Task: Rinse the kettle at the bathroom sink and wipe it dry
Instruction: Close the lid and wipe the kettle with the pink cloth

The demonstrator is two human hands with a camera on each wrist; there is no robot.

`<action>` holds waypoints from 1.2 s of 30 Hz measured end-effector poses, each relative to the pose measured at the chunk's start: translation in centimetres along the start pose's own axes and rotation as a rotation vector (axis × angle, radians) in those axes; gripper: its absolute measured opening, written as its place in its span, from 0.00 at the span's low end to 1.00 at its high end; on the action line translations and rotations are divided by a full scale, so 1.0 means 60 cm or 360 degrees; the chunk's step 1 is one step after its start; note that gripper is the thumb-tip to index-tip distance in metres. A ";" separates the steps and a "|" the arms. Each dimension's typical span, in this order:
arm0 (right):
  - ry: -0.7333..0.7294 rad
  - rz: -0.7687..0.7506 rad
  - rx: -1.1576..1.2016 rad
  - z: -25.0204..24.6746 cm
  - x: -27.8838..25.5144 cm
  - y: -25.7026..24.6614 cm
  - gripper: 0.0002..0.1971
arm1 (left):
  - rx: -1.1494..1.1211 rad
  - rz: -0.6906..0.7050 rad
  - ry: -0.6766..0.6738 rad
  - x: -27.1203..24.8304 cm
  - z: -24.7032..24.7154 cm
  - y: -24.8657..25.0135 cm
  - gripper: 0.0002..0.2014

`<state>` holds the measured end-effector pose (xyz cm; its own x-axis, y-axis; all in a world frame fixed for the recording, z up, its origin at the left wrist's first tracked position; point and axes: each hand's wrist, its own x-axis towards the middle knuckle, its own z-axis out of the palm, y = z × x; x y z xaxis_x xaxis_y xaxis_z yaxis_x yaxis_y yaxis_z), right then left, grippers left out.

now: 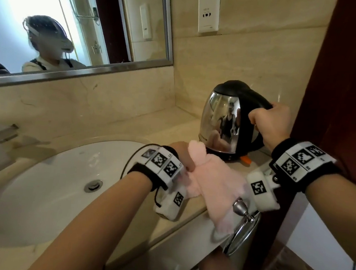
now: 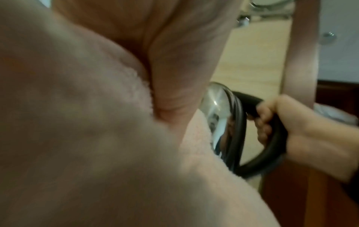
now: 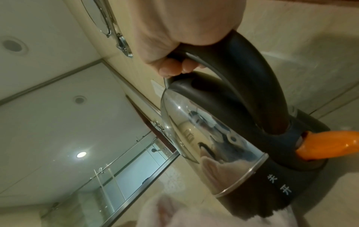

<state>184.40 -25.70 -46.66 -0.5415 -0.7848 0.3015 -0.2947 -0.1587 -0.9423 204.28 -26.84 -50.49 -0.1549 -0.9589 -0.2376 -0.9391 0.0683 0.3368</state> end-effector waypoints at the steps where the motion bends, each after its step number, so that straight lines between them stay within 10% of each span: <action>1: 0.0005 0.0013 0.0008 0.002 0.000 0.001 0.06 | -0.0020 -0.0033 0.0035 -0.001 -0.008 -0.011 0.25; 16: 0.0023 -0.0034 -0.0216 0.048 -0.026 -0.001 0.11 | -0.0571 -0.0323 0.0714 -0.072 -0.189 -0.125 0.03; 23: -0.0337 -0.0045 -0.0348 0.018 -0.029 -0.025 0.33 | -0.0889 -0.0125 0.0631 -0.102 -0.182 -0.072 0.09; 28: -0.0488 -0.0447 -0.0200 -0.023 -0.087 -0.036 0.27 | -0.0997 -0.0007 0.0327 -0.123 -0.149 0.003 0.04; 32: -0.0839 -0.0289 0.0162 -0.053 -0.132 -0.041 0.21 | -0.1100 0.0093 0.0173 -0.142 -0.108 0.068 0.06; 36: -0.1173 -0.0048 0.0179 -0.081 -0.144 -0.029 0.41 | -0.1186 0.0250 0.0002 -0.146 -0.075 0.114 0.13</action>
<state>185.76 -15.73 -46.92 0.1453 -0.9711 0.1892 -0.1973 -0.2159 -0.9563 200.57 -19.22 -41.99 -0.2690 -0.9536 -0.1354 -0.4504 0.0003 0.8928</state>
